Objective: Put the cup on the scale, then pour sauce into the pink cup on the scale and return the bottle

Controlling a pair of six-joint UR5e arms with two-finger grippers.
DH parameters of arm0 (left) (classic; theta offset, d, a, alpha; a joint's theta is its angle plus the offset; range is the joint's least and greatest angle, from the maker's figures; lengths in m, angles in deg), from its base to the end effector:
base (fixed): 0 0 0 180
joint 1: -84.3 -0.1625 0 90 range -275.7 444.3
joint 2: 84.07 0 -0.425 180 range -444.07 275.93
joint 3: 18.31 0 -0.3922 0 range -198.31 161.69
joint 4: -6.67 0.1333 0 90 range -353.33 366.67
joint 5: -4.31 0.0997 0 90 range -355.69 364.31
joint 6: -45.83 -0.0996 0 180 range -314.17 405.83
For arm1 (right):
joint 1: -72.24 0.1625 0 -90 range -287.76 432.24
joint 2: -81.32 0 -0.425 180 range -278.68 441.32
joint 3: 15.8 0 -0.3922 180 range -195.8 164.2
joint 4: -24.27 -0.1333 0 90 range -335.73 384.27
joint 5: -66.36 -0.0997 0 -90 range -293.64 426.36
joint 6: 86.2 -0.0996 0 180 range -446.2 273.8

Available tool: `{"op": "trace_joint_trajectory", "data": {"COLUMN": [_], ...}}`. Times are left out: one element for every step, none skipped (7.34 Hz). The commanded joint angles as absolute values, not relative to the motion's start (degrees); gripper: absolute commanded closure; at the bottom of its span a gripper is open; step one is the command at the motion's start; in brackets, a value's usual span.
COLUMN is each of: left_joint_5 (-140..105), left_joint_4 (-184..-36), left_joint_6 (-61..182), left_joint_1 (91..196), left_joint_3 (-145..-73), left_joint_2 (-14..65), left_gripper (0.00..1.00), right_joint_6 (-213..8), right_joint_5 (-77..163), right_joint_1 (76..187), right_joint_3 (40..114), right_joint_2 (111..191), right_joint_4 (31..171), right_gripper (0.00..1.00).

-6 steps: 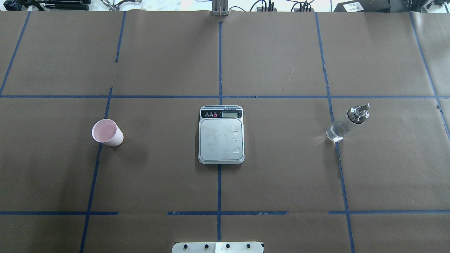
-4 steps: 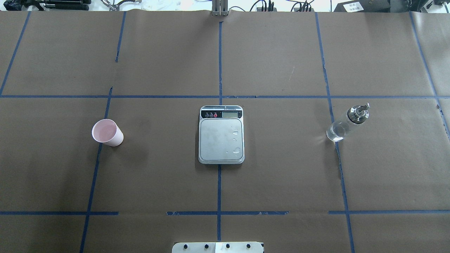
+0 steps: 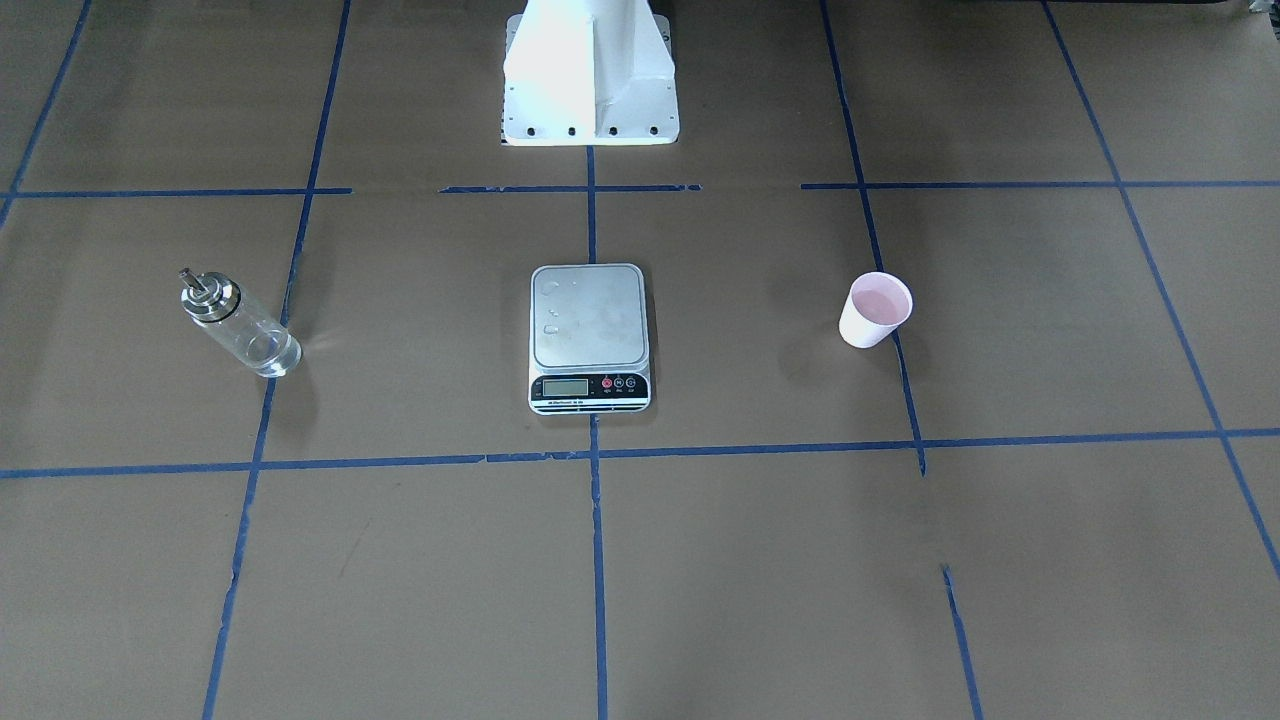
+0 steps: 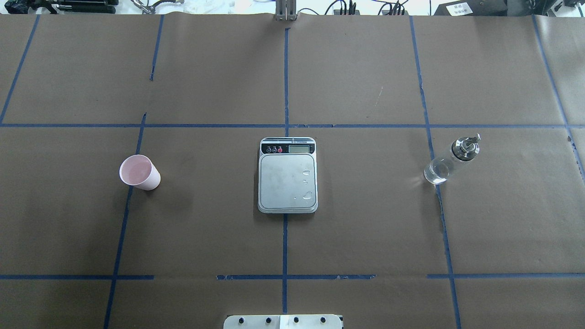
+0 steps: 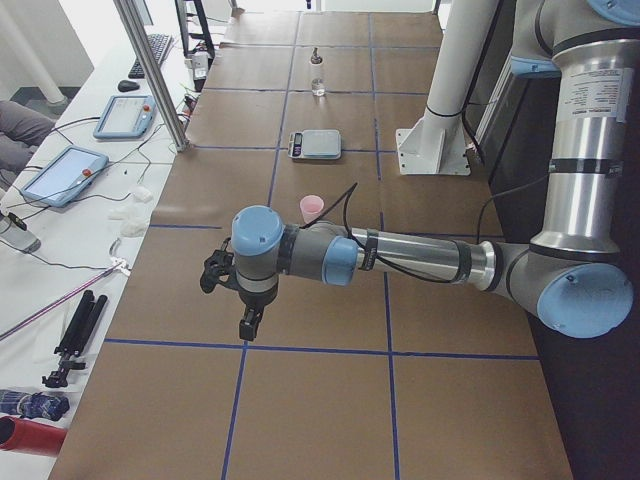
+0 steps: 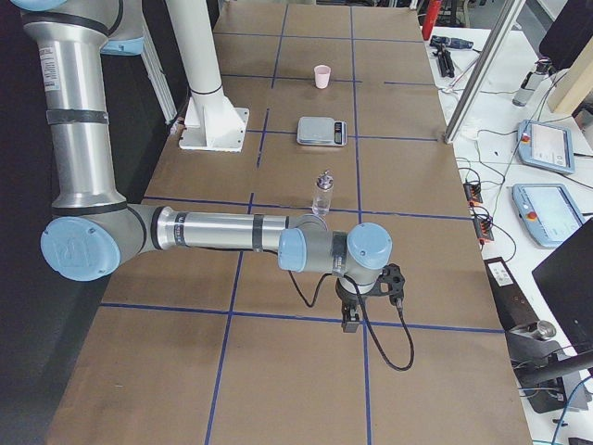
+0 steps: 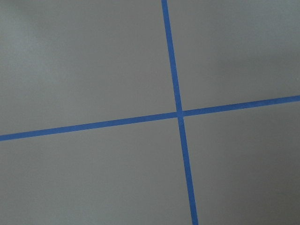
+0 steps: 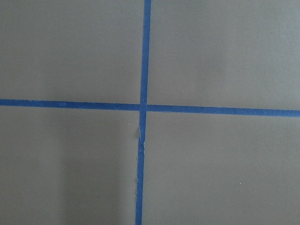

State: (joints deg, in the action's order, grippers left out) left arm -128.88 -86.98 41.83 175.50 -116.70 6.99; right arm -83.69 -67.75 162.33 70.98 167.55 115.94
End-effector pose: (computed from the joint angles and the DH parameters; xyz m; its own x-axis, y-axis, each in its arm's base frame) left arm -0.0758 -0.5068 0.5712 0.7318 0.2074 -0.6492 -0.0307 0.9616 0.2726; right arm 0.0648 -0.5183 0.6563 0.7174 -0.0291 0.6961 0.0299 0.9995 0.0109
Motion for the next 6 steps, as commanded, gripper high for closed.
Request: {"op": "trace_joint_trajectory", "data": {"left_joint_5": [-129.5, -131.6, -132.4, -136.0, -138.5, -138.3], "left_joint_4": [-87.7, -89.1, -90.0, -90.4, -90.0, -90.4], "left_joint_6": [41.6, 44.3, 50.6, 53.8, 64.2, 75.4], "left_joint_1": [174.5, 169.4, 168.3, 166.2, 164.3, 160.8], "left_joint_3": [-123.0, -123.8, -124.4, -125.4, -124.7, -129.1], "left_joint_2": [7.3, 7.8, 8.5, 8.9, 8.8, 9.0], "left_gripper": [0.00, 0.00, 0.00, 0.00, 0.00, 0.00], "right_joint_6": [-84.1, -85.0, -88.1, -90.4, -90.2, -90.5], "right_joint_5": [-68.1, -68.2, -68.2, -68.2, -68.1, -68.1], "right_joint_1": [162.3, 162.3, 162.2, 162.1, 162.1, 161.9], "right_joint_3": [71.2, 71.3, 71.8, 71.8, 71.8, 72.2], "right_joint_2": [166.3, 165.6, 164.7, 164.7, 164.8, 164.5], "right_joint_4": [116.0, 115.9, 115.9, 115.9, 115.9, 115.7], "right_gripper": [0.00, 0.00, 0.00, 0.00, 0.00, 0.00]}}
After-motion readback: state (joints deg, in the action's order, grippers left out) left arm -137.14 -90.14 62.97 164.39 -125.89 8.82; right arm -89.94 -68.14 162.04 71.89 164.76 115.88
